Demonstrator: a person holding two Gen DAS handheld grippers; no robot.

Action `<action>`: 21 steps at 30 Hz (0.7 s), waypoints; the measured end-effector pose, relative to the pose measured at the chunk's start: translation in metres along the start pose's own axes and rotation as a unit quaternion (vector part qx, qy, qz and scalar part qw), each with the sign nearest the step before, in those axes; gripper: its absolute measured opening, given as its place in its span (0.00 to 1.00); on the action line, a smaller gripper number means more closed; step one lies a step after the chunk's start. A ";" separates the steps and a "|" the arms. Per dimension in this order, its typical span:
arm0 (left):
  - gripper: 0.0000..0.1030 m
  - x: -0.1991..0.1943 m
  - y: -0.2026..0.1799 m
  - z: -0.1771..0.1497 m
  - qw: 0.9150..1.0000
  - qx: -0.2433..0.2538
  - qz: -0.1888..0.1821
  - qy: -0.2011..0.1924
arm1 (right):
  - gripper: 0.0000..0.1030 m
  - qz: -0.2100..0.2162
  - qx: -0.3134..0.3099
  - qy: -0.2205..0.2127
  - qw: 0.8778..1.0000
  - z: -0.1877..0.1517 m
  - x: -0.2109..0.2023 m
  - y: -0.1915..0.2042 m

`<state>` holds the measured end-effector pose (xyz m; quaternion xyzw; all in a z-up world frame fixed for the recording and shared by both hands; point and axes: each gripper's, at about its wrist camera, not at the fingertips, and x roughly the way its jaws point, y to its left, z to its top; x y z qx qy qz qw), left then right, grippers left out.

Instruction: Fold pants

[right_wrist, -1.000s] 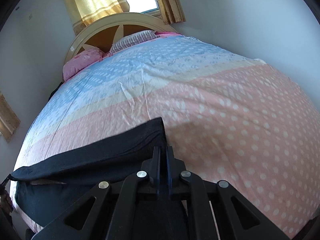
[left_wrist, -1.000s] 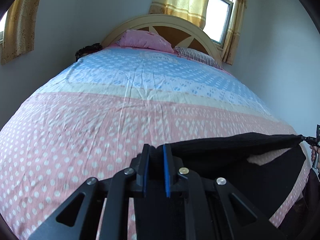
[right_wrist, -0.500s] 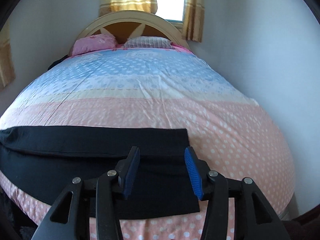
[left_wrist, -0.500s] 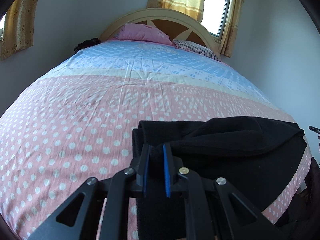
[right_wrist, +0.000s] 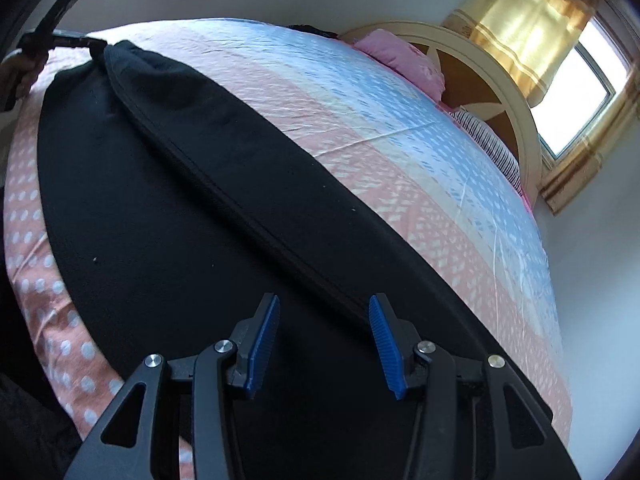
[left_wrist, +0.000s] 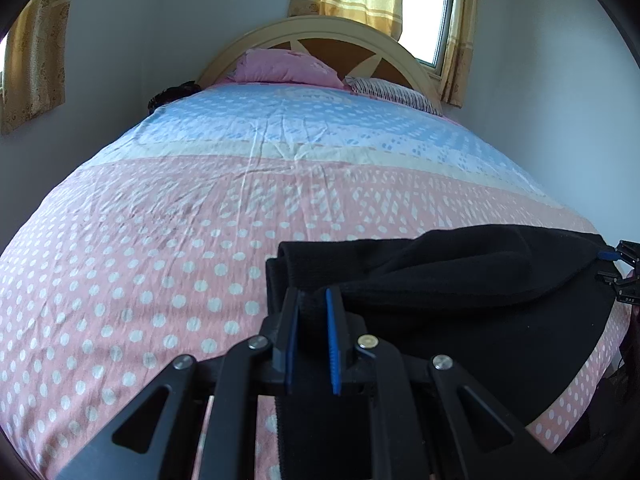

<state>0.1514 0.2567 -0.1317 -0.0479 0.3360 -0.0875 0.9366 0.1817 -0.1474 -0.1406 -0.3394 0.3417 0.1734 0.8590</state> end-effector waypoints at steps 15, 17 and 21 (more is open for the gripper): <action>0.13 -0.027 0.001 0.016 0.999 0.031 -0.012 -0.035 | 0.03 0.016 0.016 -0.060 0.998 0.004 -0.064 -0.006; 0.13 -0.033 0.003 0.008 0.999 0.029 -0.022 -0.034 | 0.03 0.021 0.006 -0.046 0.999 -0.003 -0.059 0.004; 0.13 -0.034 0.002 -0.016 0.999 0.033 -0.029 -0.020 | 0.03 0.030 -0.002 -0.011 0.999 -0.020 -0.035 0.019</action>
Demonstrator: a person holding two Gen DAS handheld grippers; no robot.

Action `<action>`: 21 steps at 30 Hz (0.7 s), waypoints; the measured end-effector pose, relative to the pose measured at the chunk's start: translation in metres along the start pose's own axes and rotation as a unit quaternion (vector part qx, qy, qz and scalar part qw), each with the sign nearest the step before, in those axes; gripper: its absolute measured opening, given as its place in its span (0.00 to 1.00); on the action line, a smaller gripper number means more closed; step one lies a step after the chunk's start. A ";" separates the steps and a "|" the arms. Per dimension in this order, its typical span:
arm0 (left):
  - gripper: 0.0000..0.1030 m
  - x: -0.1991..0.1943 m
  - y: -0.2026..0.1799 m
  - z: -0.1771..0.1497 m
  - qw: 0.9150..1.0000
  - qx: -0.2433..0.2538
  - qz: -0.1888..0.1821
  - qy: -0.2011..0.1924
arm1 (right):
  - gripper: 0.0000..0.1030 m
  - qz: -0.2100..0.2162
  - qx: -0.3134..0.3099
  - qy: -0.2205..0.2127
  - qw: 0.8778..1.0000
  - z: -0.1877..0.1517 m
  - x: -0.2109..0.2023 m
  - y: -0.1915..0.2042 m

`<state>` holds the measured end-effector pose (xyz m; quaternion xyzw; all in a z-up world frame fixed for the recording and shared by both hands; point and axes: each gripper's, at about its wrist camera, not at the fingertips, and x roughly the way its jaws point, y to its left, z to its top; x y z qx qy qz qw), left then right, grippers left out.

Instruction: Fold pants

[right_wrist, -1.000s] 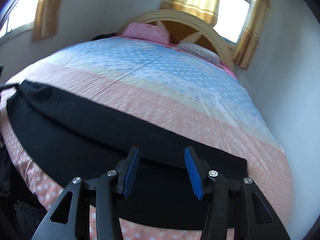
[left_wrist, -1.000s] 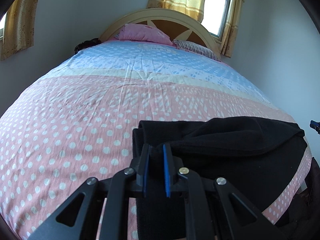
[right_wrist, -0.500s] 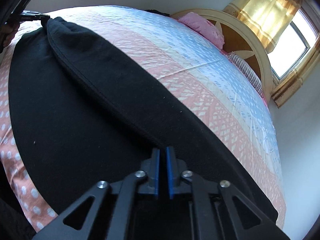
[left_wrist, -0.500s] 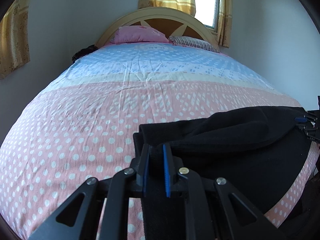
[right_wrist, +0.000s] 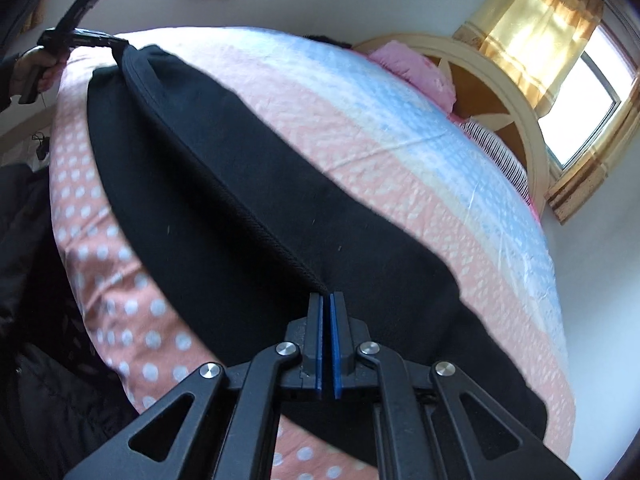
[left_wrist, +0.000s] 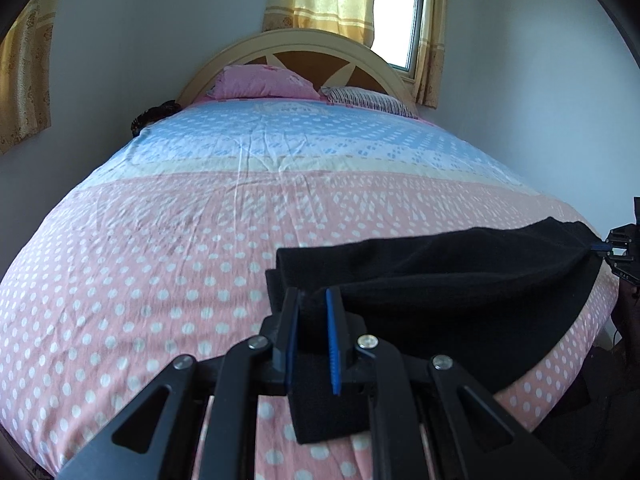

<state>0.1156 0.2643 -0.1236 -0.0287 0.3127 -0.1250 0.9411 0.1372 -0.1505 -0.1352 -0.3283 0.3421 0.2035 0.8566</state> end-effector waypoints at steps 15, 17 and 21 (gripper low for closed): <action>0.13 -0.011 -0.005 -0.025 1.000 -0.018 -0.014 -0.007 | 0.00 0.005 0.036 0.028 0.999 -0.037 -0.002 -0.010; 0.14 -0.011 -0.003 -0.029 0.999 -0.026 -0.024 -0.005 | 0.00 0.012 0.048 0.019 0.999 -0.042 -0.006 -0.012; 0.38 -0.025 0.004 -0.034 1.000 -0.026 0.002 0.005 | 0.05 0.003 0.052 0.005 0.999 -0.039 -0.012 -0.017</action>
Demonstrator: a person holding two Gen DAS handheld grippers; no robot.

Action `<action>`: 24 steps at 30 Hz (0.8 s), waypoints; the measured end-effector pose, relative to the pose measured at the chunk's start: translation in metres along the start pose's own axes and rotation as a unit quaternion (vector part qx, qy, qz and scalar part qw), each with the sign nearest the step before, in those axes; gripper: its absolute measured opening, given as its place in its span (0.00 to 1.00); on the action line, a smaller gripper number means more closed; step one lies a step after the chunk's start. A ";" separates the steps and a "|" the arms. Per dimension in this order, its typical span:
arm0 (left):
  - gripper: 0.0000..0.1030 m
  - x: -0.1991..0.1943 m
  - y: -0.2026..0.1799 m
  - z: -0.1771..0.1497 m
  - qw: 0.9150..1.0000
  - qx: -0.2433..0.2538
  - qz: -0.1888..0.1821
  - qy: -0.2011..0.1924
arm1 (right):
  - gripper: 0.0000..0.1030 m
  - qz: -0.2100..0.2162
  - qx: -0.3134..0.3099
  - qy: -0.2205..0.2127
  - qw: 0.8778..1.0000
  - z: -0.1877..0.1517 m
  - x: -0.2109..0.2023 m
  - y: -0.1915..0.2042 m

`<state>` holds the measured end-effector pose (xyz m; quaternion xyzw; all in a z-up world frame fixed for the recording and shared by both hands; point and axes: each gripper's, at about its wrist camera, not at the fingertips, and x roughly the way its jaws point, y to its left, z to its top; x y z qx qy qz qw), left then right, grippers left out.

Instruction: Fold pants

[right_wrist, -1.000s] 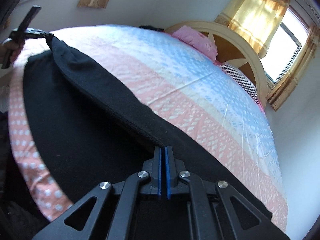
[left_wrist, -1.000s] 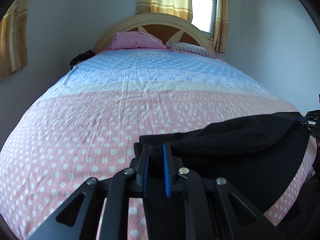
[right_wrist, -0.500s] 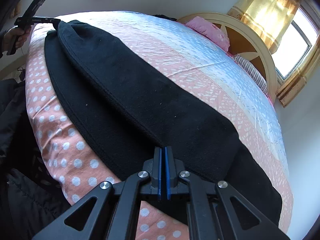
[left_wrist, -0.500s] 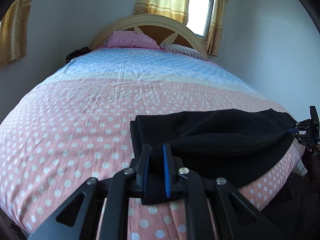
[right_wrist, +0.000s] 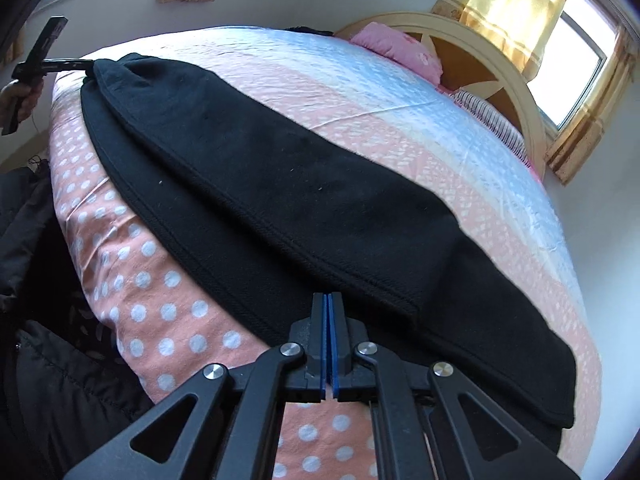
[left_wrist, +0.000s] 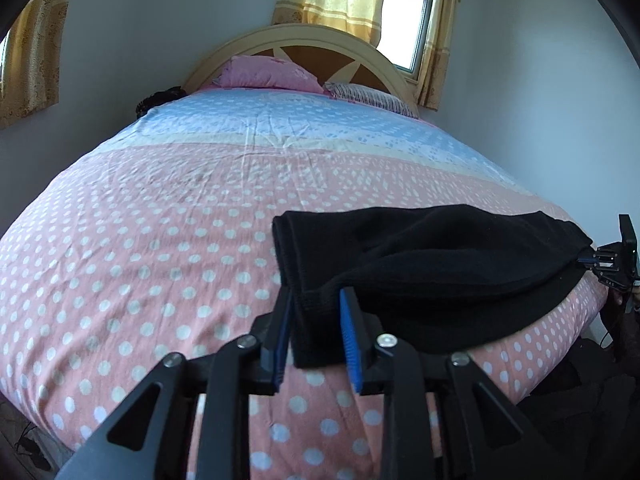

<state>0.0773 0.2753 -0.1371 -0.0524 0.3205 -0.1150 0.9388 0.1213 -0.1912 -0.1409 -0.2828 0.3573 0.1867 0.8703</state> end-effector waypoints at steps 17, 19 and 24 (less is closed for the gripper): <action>0.44 0.000 0.021 0.013 0.993 -0.106 -0.043 0.022 | 0.56 0.005 -0.085 -0.042 0.995 0.031 -0.005 0.053; 0.44 0.012 0.020 0.025 0.991 -0.115 -0.058 0.032 | 0.56 -0.003 -0.093 -0.046 0.995 0.034 -0.004 0.057; 0.44 0.055 0.022 0.048 0.989 -0.122 -0.048 0.069 | 0.56 -0.008 -0.090 -0.051 0.995 0.037 -0.002 0.059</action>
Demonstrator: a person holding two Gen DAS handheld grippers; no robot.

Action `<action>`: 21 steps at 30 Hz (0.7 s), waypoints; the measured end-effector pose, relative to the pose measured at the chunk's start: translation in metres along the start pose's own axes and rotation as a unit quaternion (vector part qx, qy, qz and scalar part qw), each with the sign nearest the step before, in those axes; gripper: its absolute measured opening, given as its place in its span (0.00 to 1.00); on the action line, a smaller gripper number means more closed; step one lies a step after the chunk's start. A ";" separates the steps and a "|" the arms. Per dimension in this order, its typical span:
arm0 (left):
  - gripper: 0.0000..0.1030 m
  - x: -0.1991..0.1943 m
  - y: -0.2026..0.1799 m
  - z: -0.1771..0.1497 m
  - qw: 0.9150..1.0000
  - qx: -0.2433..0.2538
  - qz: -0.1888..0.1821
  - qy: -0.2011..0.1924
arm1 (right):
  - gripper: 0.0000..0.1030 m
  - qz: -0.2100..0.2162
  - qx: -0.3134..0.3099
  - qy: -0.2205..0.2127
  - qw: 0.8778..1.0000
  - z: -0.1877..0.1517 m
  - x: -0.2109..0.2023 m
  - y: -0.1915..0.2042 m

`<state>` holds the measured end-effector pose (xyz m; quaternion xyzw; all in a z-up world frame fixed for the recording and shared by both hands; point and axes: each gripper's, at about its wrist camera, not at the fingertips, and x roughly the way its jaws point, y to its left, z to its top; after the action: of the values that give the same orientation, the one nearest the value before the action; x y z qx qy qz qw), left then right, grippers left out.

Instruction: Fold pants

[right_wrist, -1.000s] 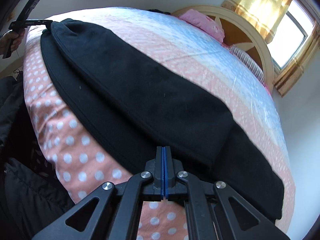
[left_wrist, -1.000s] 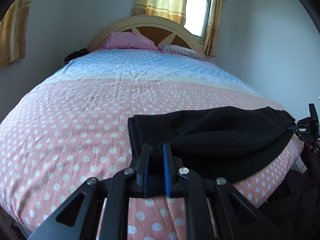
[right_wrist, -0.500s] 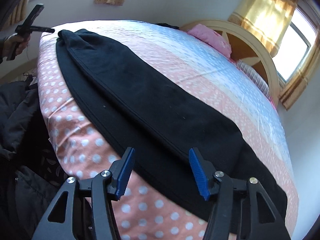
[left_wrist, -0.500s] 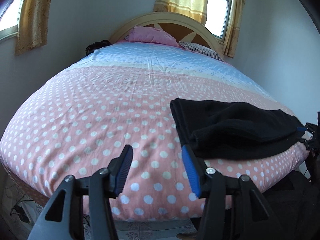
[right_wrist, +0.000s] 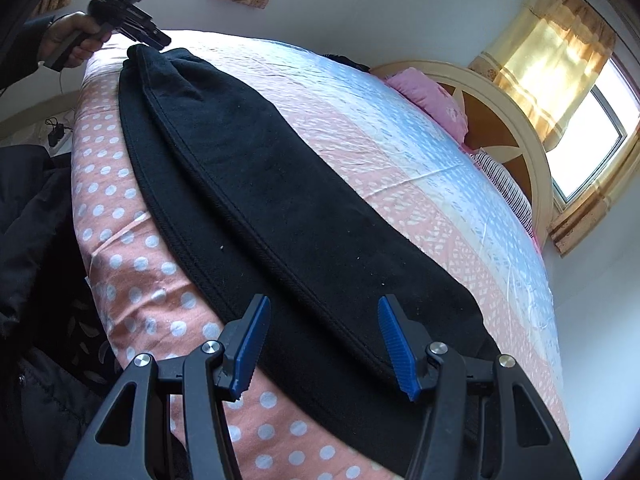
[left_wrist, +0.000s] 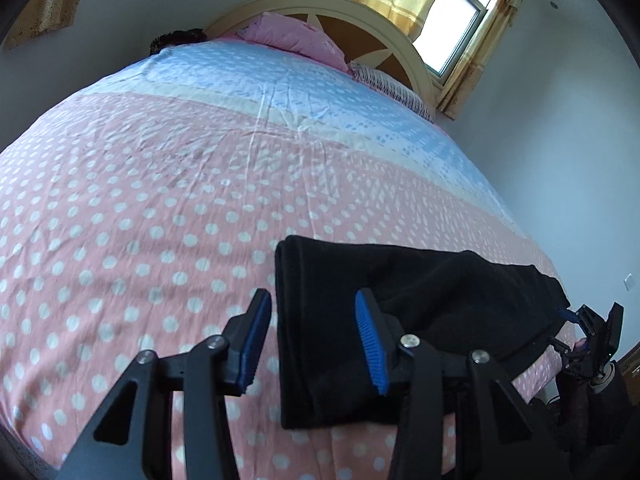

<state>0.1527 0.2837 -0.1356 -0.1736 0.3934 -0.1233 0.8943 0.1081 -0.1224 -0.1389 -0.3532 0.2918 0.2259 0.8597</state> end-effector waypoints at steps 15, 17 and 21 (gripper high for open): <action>0.44 0.028 -0.004 0.018 0.999 0.007 0.040 0.034 | 0.56 0.011 0.016 -0.011 1.000 -0.003 0.002 0.000; 0.44 0.028 -0.005 0.019 0.999 0.011 0.032 0.031 | 0.56 0.010 0.012 -0.011 1.000 -0.003 0.002 0.003; 0.44 0.037 -0.008 0.019 0.998 0.009 0.038 0.045 | 0.56 0.012 0.012 -0.010 1.000 -0.003 0.004 0.007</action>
<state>0.1907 0.2670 -0.1452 -0.1445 0.4387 -0.1011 0.8812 0.1058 -0.1193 -0.1461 -0.3370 0.2897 0.2367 0.8640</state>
